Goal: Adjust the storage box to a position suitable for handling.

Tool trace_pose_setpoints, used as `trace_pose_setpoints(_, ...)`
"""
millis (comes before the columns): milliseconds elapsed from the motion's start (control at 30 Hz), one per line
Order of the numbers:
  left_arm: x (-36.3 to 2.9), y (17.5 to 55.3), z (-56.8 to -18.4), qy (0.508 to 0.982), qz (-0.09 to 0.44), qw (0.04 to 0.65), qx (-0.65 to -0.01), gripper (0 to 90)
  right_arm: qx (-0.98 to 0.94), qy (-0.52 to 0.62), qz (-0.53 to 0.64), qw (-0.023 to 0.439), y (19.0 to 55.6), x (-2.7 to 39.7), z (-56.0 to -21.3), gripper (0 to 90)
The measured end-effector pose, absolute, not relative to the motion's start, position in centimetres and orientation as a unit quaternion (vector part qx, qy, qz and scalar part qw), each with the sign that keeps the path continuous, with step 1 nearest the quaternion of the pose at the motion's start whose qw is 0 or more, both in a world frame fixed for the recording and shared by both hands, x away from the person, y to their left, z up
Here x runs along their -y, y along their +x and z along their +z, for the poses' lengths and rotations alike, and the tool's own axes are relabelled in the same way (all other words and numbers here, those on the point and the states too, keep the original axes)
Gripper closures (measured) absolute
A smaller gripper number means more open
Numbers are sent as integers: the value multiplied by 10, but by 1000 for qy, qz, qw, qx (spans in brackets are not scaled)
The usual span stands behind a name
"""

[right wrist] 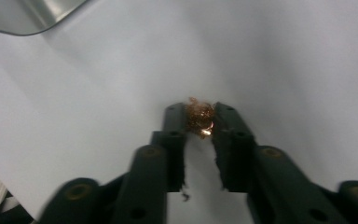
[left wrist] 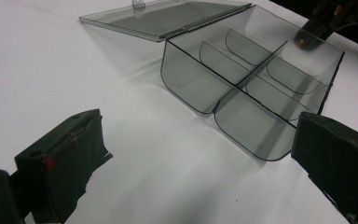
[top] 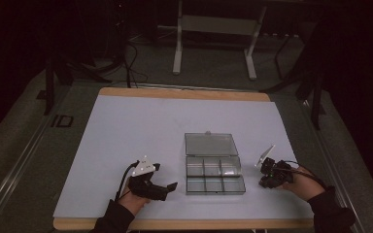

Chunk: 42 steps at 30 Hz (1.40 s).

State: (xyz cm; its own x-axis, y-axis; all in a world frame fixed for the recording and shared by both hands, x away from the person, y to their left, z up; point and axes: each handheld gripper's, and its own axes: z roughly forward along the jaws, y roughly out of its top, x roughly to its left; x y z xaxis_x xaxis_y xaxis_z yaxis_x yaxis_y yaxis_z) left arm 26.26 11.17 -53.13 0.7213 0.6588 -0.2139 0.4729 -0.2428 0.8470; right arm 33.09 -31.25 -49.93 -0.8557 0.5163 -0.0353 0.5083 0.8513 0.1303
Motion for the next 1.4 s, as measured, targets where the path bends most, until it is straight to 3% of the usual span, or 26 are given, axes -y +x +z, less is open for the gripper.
trace_pose_setpoints(333, -113, 263, -531, 780, 97, 502, -361, 32, -957, 276, 87, 12, 331, 319, -495, 847)
trace_pose_setpoints(1400, -115, 264, -533, 779, 97, 507, -356, 32, -954, 265, 131, 49, 333, 332, -435, 846)
